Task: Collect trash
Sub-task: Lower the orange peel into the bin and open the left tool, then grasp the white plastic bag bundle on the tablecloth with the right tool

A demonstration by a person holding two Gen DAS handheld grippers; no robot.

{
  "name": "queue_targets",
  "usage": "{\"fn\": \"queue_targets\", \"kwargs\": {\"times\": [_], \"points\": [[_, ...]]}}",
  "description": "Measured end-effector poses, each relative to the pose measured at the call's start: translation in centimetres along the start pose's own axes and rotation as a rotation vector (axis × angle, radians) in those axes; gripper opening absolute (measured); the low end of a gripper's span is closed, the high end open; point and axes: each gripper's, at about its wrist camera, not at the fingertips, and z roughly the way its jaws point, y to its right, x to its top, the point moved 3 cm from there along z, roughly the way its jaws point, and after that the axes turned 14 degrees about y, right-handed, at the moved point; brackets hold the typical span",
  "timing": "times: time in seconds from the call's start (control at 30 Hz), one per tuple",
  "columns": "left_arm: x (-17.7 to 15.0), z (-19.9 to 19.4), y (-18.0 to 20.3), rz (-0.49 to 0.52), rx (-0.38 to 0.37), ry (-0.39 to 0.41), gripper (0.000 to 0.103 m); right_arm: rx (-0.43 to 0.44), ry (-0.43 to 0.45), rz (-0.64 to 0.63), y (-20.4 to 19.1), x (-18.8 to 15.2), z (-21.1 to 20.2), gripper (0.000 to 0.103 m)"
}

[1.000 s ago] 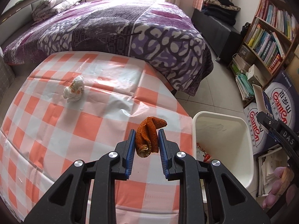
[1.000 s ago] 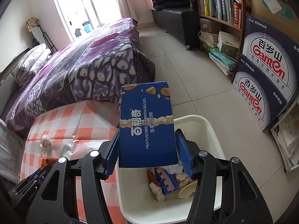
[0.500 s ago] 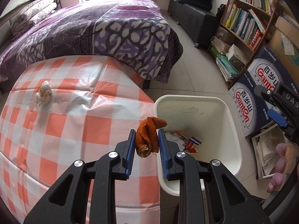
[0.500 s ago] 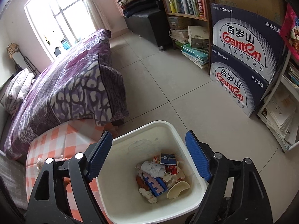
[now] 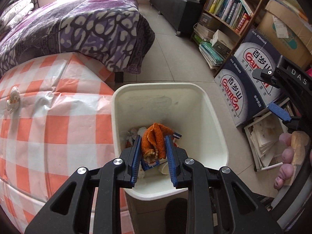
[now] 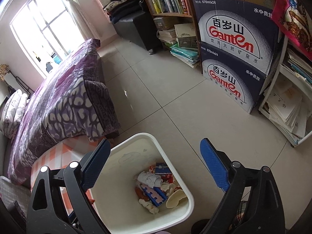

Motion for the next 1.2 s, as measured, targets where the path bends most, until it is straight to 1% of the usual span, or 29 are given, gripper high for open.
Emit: {"fn": "queue_targets", "kwargs": {"times": [0.07, 0.1, 0.17, 0.33, 0.5, 0.57, 0.6, 0.7, 0.77, 0.93, 1.03, 1.1, 1.2], "points": [[-0.2, 0.2, 0.5, -0.005, -0.033, 0.003, 0.026, -0.002, -0.004, 0.015, 0.4, 0.2, 0.1, 0.089], [-0.2, 0.2, 0.6, -0.002, -0.036, 0.012, 0.028, -0.002, -0.004, 0.021, 0.6, 0.2, 0.1, 0.089], [-0.2, 0.3, 0.9, 0.005, -0.048, 0.011, 0.049, 0.0, -0.004, 0.026, 0.7, 0.3, 0.1, 0.089], [-0.2, 0.2, 0.4, -0.004, -0.045, 0.005, 0.052, 0.01, -0.017, 0.027, 0.3, 0.1, 0.3, 0.09], [-0.5, -0.7, -1.3, 0.001, 0.004, 0.013, 0.055, 0.03, -0.036, 0.032, -1.2, -0.4, 0.5, 0.091], [-0.8, -1.2, -2.6, -0.01, 0.033, 0.016, 0.06, 0.038, -0.046, 0.023, -2.1, -0.9, 0.6, 0.091], [-0.9, -1.4, -3.3, -0.015, 0.049, 0.02, 0.061, 0.042, -0.054, 0.017, -2.7, -1.2, 0.8, 0.092], [-1.2, -2.2, -6.0, -0.034, 0.119, 0.029, 0.062, 0.053, -0.078, 0.004, -4.4, -2.2, 1.1, 0.092], [-1.3, -2.9, -7.9, -0.053, 0.165, 0.04, 0.065, 0.065, -0.095, -0.01, -5.8, -3.1, 1.3, 0.092], [-2.4, -4.7, -13.1, -0.075, 0.31, 0.071, 0.077, 0.099, -0.13, -0.089, -10.0, -5.8, 1.8, 0.092], [-3.6, -5.3, -16.8, -0.074, 0.413, 0.078, 0.078, 0.124, -0.168, -0.126, -12.5, -7.8, 2.2, 0.092], [-4.5, -5.6, -19.4, -0.075, 0.497, 0.079, 0.081, 0.134, -0.185, -0.16, -14.2, -9.1, 2.5, 0.092], [-6.1, -6.1, -23.5, -0.125, 0.588, 0.079, 0.081, 0.173, -0.202, -0.246, -17.6, -11.5, 2.9, 0.092]]}}
